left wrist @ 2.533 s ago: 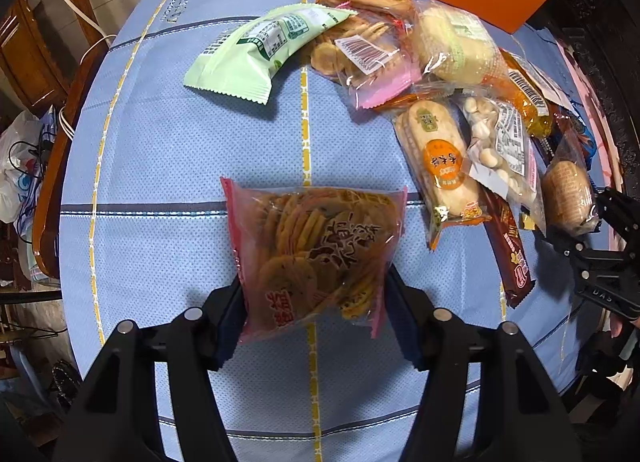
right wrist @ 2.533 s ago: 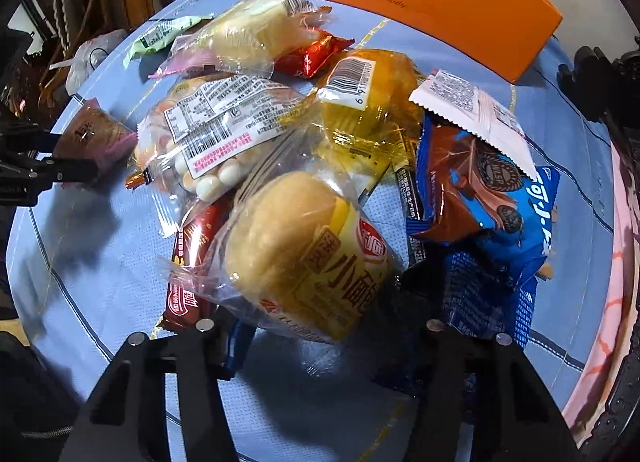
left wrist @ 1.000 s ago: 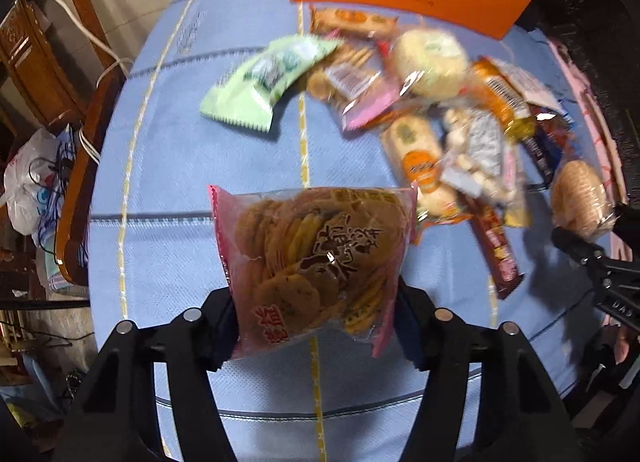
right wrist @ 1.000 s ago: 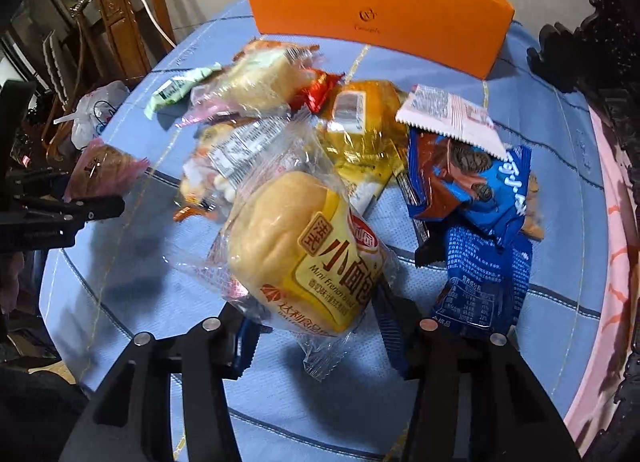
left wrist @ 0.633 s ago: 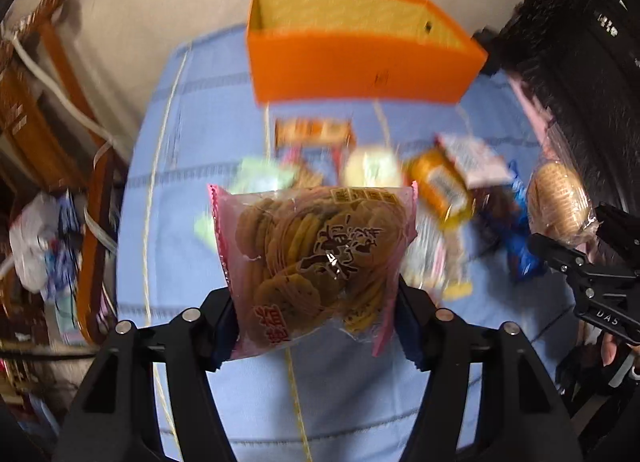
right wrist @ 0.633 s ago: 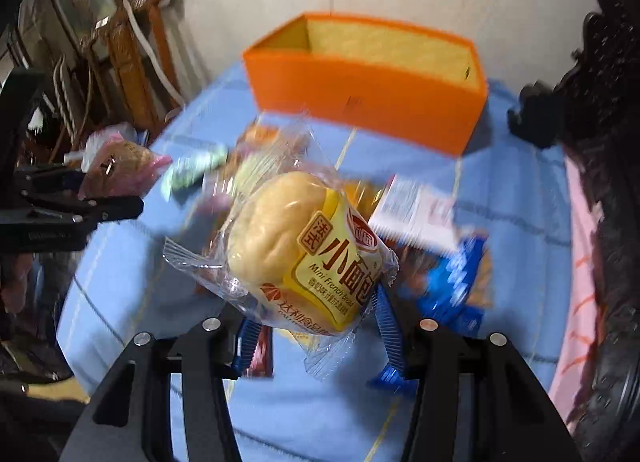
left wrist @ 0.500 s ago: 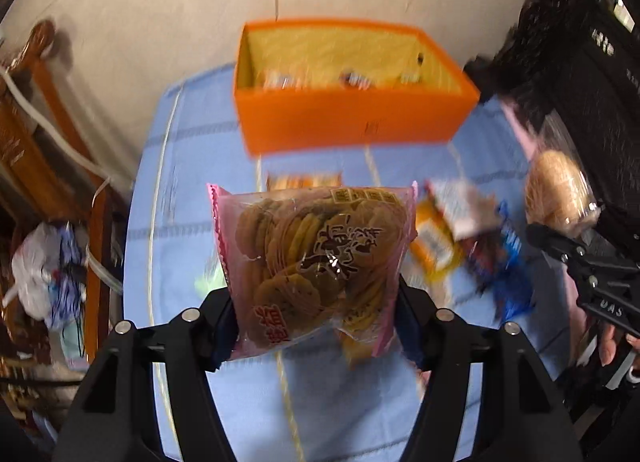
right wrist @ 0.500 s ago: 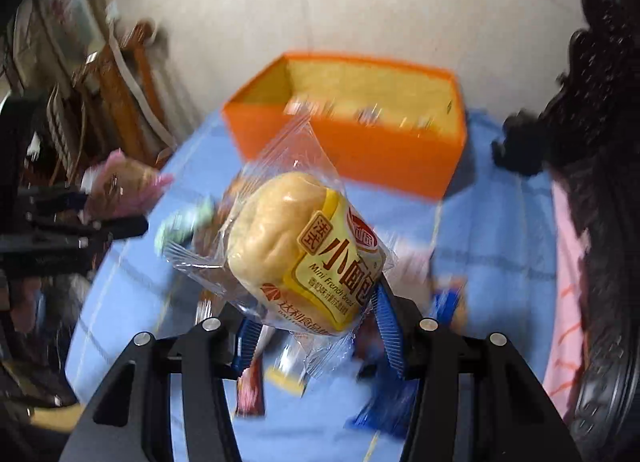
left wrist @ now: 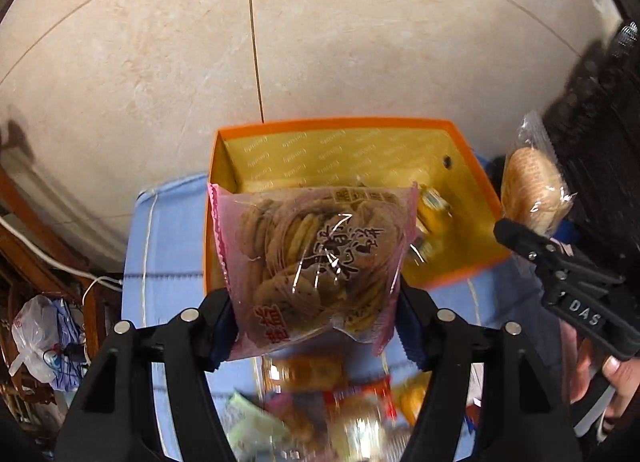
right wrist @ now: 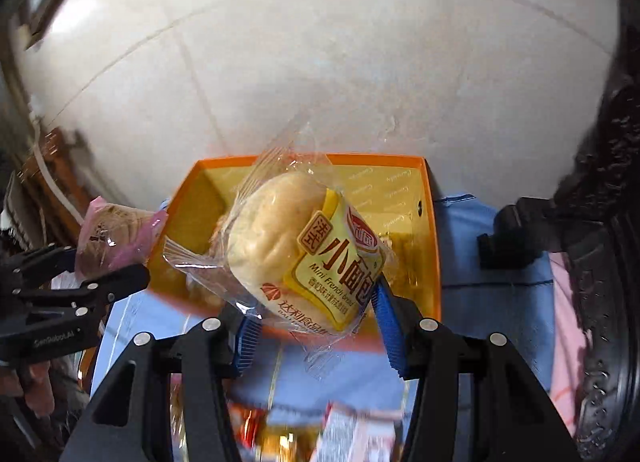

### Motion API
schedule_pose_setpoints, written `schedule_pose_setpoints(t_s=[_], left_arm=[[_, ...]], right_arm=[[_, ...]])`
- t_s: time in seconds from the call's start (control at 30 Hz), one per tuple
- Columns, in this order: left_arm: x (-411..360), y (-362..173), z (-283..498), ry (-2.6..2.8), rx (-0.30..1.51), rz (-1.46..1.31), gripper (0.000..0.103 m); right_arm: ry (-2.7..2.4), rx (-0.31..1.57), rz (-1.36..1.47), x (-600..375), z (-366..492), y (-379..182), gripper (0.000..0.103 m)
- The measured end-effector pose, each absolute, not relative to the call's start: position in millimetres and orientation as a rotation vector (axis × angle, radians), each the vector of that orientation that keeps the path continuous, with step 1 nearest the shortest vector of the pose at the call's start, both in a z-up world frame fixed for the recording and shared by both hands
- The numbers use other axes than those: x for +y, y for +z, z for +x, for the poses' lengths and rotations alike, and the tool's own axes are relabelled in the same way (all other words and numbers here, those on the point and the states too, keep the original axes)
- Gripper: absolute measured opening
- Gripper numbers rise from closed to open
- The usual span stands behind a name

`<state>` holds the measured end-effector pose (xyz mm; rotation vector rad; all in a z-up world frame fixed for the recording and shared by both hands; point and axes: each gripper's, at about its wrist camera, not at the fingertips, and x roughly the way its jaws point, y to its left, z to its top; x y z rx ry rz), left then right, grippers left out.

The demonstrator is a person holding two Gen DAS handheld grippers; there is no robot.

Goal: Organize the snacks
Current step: 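Carry both snacks into the orange box and open both tools, then return both tools to the snack pile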

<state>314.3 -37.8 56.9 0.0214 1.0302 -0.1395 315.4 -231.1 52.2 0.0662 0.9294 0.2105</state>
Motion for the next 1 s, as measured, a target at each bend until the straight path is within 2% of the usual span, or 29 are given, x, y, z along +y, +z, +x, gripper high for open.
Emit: schedule_pose_setpoints(t_s=[0.1, 0.17, 0.2, 0.23, 0.27, 0.33, 0.5, 0.73, 0.9, 1.0], left_arm=[[-36.3, 44.1, 340.7, -0.119, 1.054, 0.014, 0.064], [-35.2, 38.2, 348.5, -0.105, 1.063, 0.012, 0.068], [-35.0, 36.6, 352.2, -0.091, 1.067, 0.012, 0.071], [-34.3, 35.8, 352.4, -0.081, 1.065, 0.010, 0.081], [-34.0, 36.4, 349.6, -0.082, 1.052, 0.012, 0.089], [-32.2, 39.7, 340.8, -0.074, 1.013, 0.020, 0.092], [-19.9, 39.6, 311.4, -0.113, 1.064, -0.052, 0.097], [-3.3, 30.4, 220.7, -0.181, 1.073, -0.138, 0.098], [18.3, -10.8, 153.1, -0.193, 1.190, -0.291, 0.098], [25.4, -30.5, 119.9, -0.107, 1.197, -0.235, 0.098]], right_arm=[[0.161, 0.961, 0.084, -231.0, 340.6, 32.0, 0.056], [0.139, 0.958, 0.074, -230.3, 348.7, 24.5, 0.067], [0.118, 0.942, 0.072, -231.8, 350.8, 23.4, 0.075], [0.109, 0.931, 0.076, -233.6, 350.2, 23.7, 0.081], [0.106, 0.920, 0.083, -234.1, 347.8, 25.1, 0.083], [0.107, 0.907, 0.107, -238.9, 340.1, 27.0, 0.087], [0.140, 0.902, 0.172, -252.3, 298.7, 30.1, 0.093], [0.143, 0.944, 0.197, -277.1, 199.5, 10.9, 0.097], [0.116, 1.061, 0.186, -285.1, 130.2, -22.4, 0.098], [0.108, 1.117, 0.206, -285.7, 97.8, -38.8, 0.098]])
